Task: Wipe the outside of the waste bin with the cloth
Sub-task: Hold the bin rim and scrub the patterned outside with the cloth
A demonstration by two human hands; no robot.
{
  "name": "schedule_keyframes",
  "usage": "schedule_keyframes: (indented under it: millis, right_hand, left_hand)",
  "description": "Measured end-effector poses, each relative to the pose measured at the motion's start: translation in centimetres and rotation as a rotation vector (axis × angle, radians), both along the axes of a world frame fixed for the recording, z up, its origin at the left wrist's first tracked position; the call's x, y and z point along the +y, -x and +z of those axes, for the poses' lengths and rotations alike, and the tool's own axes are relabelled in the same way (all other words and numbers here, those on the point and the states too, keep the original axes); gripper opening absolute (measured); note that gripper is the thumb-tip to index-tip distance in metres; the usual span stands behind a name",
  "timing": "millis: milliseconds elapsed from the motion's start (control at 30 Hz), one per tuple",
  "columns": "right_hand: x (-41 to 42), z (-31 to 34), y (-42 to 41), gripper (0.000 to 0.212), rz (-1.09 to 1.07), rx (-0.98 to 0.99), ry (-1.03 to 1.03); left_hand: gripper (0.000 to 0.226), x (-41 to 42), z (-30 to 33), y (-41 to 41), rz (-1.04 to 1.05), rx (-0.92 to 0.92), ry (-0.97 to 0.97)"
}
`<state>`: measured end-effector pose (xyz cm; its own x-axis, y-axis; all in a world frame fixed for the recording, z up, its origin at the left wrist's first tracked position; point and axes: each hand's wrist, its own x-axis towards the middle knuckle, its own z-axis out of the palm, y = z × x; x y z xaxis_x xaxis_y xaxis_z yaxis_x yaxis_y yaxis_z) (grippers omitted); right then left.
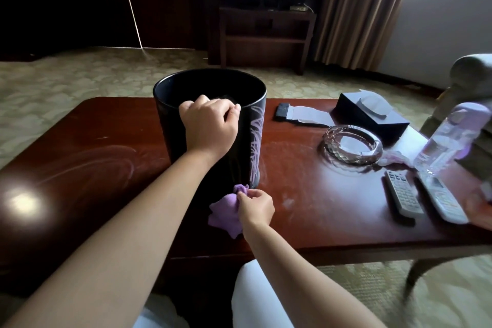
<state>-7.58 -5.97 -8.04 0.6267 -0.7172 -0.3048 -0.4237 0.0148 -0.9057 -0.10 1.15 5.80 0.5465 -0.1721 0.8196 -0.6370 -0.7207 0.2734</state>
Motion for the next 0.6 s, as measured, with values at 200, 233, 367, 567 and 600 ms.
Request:
schedule_keyframes:
  millis: [200,233,367,567,600]
  right_hand:
    - [-3.1,-0.5,1.3,0.023,-0.297,-0.009,0.105]
    - [-3.1,-0.5,1.3,0.023,-0.297,-0.015,0.106]
    - [-1.0,-0.6,0.9,0.022,-0.076,0.017,0.133]
    - [0.9,-1.6,-0.2,0.020,0.145,0.015,0.234]
    - [0.9,-1.8,-0.3,0.019,0.152,0.028,0.264]
  left_hand:
    - [0.032,1.8,0.6,-0.9,-0.089,0.093,0.078]
    - [0.032,1.8,0.6,-0.9,-0.092,0.080,0.080]
    - [0.035,1.7,0.4,-1.0,-0.091,0.060,0.082]
    - [0.037,1.9,0.1,-1.1,-0.104,0.050,0.095]
    - [0.037,1.9,0.1,-1.1,-0.106,0.045,0.099]
